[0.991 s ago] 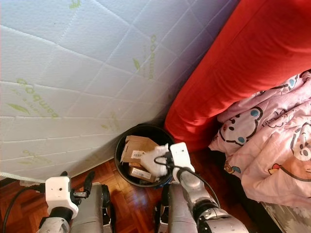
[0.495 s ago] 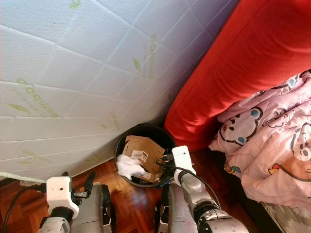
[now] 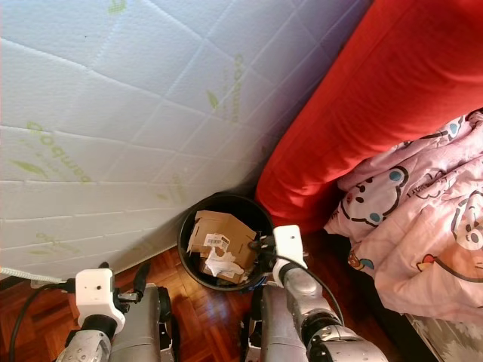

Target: Clean up the room

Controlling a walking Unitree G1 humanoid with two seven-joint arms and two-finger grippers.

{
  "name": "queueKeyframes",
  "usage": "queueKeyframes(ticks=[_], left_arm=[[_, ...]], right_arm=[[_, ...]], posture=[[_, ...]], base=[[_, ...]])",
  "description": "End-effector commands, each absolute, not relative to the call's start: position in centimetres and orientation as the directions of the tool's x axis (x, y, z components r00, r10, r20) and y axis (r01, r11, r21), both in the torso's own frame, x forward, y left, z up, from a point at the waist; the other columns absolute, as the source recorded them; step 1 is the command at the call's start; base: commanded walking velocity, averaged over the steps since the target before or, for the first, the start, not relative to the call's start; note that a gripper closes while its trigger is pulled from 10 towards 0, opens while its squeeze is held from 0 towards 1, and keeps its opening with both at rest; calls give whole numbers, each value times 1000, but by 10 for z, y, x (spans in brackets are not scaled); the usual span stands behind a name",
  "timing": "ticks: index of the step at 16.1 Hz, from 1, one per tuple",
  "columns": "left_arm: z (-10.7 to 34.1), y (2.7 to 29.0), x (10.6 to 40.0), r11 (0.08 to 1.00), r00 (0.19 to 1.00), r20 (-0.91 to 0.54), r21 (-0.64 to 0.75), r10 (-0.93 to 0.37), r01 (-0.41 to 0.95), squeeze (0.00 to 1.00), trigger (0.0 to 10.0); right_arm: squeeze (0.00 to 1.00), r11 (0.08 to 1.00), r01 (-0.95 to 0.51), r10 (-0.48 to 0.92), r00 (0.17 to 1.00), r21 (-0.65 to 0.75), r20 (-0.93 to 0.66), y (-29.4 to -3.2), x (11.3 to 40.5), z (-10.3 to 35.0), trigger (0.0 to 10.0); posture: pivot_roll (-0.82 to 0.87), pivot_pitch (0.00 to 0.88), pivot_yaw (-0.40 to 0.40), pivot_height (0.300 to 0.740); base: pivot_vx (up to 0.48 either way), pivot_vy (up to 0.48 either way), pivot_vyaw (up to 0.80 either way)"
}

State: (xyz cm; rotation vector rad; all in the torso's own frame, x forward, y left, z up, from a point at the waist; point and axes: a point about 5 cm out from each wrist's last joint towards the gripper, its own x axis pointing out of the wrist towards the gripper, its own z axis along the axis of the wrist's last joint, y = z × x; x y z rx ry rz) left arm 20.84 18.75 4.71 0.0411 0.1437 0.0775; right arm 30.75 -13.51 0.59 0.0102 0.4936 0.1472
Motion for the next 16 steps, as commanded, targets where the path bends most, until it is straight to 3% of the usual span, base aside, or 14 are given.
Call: queueKeyframes(ticks=[1, 9, 16], left_arm=[[36, 191, 202, 995, 977, -189, 48, 99, -91, 0, 10000], [7, 206, 228, 993, 952, -285, 52, 114, -103, 0, 10000], [-28, 211, 230, 995, 882, -460, 49, 102, -89, 0, 10000]], right_arm=[[0, 994, -99, 113, 860, 55, -497, -145, 295, -6, 10000], [0, 997, -45, 72, 790, 59, -609, -168, 254, -40, 10000], [0, 998, -16, 58, 712, 66, -700, -167, 222, -63, 10000]], posture=[[81, 291, -103, 647], [56, 172, -86, 736], [41, 79, -57, 740]], base=[[0, 0, 0], [0, 0, 0], [0, 0, 0]])
